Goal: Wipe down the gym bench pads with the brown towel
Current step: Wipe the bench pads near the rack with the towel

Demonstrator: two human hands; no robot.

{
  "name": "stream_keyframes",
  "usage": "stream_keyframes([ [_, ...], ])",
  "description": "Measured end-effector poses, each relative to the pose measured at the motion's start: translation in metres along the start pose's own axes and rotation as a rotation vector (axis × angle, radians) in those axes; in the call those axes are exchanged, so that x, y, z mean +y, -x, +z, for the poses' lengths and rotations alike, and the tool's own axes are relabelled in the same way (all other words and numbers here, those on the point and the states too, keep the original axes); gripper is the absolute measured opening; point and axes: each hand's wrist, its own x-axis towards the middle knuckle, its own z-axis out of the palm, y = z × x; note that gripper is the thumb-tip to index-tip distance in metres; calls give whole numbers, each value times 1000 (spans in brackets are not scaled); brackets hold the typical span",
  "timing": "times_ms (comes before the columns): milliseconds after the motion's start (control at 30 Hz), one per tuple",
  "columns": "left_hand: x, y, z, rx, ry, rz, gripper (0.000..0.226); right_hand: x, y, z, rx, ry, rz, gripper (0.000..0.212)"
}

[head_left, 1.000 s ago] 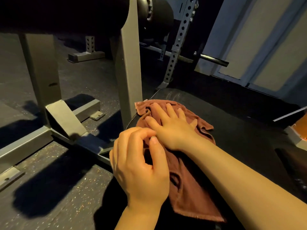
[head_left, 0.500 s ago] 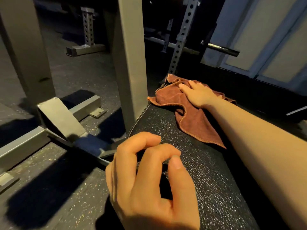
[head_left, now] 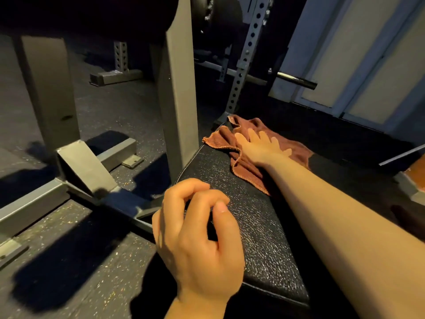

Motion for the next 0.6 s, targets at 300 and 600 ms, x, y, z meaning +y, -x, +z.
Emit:
stream_keyframes([
  [300, 4, -2, -3, -4, -23, -129, 25, 33, 117, 7, -40, 51, -395, 59],
  [600, 6, 1, 0, 18, -48, -203, 29, 104, 155, -6, -16, -5, -262, 53],
])
